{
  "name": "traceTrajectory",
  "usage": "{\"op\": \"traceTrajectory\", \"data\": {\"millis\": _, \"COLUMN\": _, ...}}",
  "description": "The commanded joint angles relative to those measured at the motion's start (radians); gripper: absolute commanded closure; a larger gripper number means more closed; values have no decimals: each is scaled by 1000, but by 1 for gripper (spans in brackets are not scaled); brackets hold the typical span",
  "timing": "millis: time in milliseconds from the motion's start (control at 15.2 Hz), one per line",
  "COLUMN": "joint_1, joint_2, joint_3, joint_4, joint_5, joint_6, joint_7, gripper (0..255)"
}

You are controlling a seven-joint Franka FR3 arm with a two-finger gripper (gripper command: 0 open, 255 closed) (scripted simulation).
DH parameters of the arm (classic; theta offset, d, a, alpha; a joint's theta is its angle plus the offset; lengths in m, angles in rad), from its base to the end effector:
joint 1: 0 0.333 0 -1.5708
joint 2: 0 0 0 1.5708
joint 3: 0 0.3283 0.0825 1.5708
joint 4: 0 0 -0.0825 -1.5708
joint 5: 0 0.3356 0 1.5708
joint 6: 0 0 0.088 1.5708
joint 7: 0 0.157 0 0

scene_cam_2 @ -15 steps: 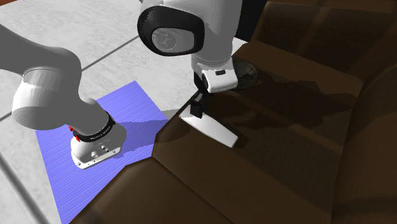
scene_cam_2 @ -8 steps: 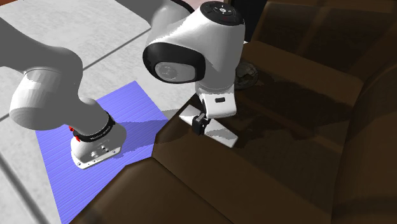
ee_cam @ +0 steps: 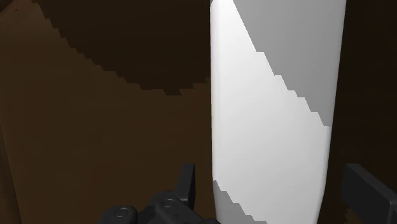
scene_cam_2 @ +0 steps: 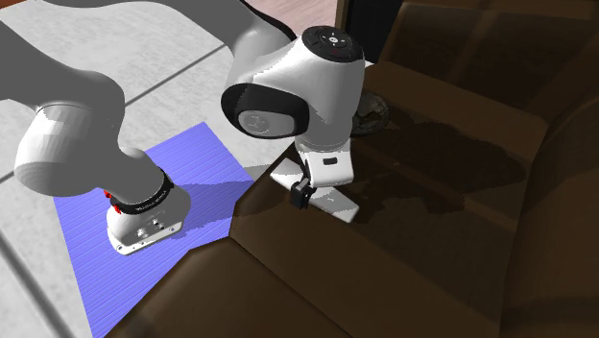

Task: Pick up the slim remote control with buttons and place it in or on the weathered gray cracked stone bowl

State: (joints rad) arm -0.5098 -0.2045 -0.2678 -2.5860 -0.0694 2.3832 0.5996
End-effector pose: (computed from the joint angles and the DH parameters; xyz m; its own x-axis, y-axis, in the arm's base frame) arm 0.2800 -0.2764 0.3251 0.2470 -0.9690 -0.0067 -0.9690 -0.2470 -0.0030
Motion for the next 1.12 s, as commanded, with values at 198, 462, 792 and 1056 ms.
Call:
{"op": "traceTrajectory", "data": {"millis": 198, "joint_1": 0, "joint_2": 1, "joint_3": 0, "joint_4": 0, "joint_5": 0, "joint_6": 1, "joint_7": 0, "gripper": 255}}
{"op": "traceTrajectory", "data": {"millis": 462, "joint_1": 0, "joint_2": 0, "joint_3": 0, "joint_4": 0, "joint_5": 0, "joint_6": 1, "joint_7": 0, "gripper": 255}}
{"op": "traceTrajectory", "data": {"millis": 792, "joint_1": 0, "joint_2": 1, "joint_3": 0, "joint_4": 0, "joint_5": 0, "joint_6": 1, "joint_7": 0, "gripper": 255}}
{"op": "traceTrajectory", "data": {"millis": 1056, "joint_1": -3, "joint_2": -41, "joint_3": 5, "joint_4": 22, "joint_5": -9, "joint_6": -62, "joint_7": 8, "gripper": 255}}
